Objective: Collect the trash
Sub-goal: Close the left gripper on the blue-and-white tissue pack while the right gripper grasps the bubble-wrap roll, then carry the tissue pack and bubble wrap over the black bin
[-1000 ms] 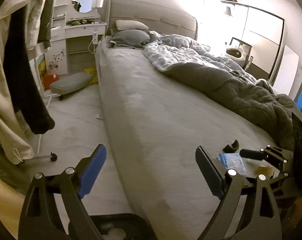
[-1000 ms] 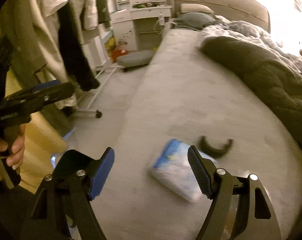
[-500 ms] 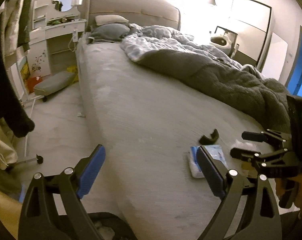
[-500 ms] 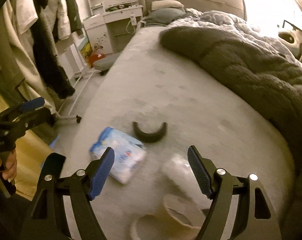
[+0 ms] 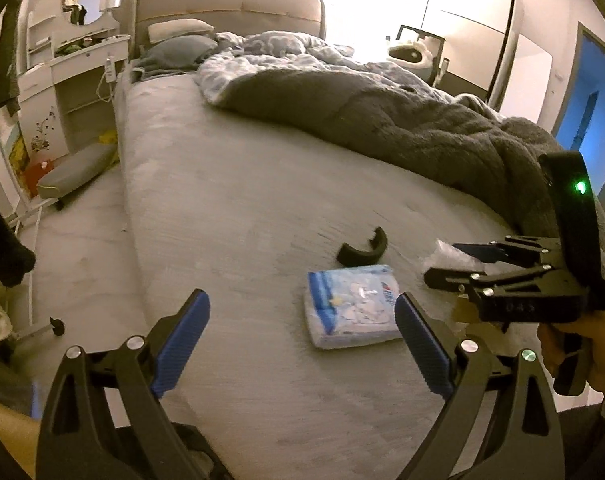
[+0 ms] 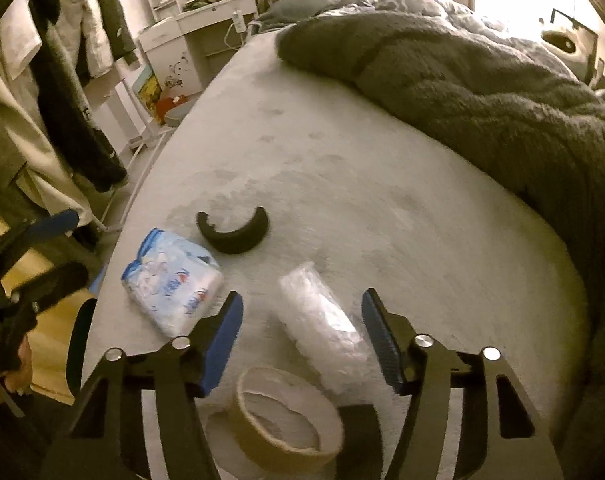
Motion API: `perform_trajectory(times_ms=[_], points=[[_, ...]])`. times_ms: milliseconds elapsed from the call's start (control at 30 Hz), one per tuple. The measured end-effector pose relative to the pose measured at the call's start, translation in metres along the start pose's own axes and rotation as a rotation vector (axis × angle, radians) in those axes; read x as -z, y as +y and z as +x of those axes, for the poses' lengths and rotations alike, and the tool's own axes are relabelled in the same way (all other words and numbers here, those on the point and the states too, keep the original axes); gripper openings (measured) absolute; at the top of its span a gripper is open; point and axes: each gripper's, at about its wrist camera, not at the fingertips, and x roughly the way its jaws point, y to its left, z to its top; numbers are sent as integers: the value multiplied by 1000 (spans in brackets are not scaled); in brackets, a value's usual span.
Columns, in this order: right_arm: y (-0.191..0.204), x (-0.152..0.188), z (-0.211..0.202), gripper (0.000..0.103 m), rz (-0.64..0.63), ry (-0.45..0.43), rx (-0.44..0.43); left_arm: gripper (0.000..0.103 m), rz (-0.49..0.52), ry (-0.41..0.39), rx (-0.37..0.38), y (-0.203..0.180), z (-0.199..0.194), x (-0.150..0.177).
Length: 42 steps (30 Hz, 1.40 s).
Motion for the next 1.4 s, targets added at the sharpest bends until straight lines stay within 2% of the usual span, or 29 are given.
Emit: perform_trajectory(times_ms=[267,467,700,933,1033,1200,1400], points=[[-22,4,-1,44,54,-4,-5,96,42,47,22,-22,19,6],[-29,5,-20,43,71,-67,-22,96,45,76,20,-32,35,9],[-39,9,-32,43,78,-103,-39,96,34,122,-47,-39,56,10],[-42,9,-39,43,83,-122,-59,95,31,125,-86,-41,63,10],[-46,10,-44,43,84,-129,-65,93,15,126,-92,-40,66,11],[-49,13,-51,43,85,-139,-70,82,3,119,-104,-41,67,11],[-52,13,-56,43,94,-147,-74,76,-19,110,-104,-40,63,10]])
